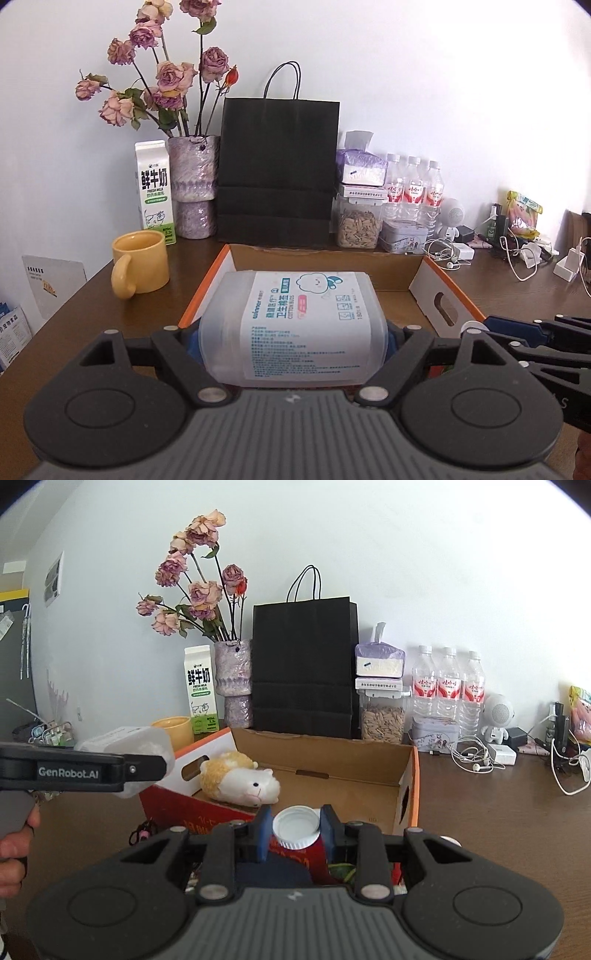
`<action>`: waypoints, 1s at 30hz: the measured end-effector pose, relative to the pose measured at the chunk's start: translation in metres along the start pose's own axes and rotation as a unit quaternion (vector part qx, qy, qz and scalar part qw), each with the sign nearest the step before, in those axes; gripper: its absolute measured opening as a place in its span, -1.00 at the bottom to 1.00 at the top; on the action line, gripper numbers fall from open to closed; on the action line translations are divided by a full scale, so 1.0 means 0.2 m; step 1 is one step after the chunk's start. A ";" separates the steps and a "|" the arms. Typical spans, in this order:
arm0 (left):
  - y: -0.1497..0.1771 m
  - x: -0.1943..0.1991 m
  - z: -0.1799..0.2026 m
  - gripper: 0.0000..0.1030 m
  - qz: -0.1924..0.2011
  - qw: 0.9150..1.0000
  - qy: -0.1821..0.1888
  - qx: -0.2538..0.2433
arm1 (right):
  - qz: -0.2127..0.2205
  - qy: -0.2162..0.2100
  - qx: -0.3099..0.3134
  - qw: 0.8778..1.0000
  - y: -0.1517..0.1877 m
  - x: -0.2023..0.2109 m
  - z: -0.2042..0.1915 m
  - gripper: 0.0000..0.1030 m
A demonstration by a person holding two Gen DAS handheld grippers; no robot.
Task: Organize objects
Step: 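Carry the cotton-pad box and cap into the cardboard box and release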
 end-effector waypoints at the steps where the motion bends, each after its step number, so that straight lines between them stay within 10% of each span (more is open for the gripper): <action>1: -0.02 -0.03 0.01 0.62 0.002 1.000 0.002 -0.001 | 0.002 0.000 0.001 1.000 -0.02 -0.03 0.00 -0.48; 28: -0.06 -0.62 0.09 0.64 -0.028 0.999 -0.005 -0.018 | -0.036 0.036 -0.021 0.998 -0.03 -0.54 0.19 -0.48; 30: -0.07 -0.61 0.08 1.00 -0.024 1.000 -0.006 -0.014 | -0.037 0.041 -0.024 0.998 -0.03 -0.54 0.20 -0.44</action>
Point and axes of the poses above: each gripper's, at about its wrist camera, not at the fingertips, and x roughly against the way its jaws point, z to its right, y to its underside, the point moved 6 cm from there along -x, roughly the way its jaws point, and after that the axes turned 7 degrees about -x, right-handed, at the moved point
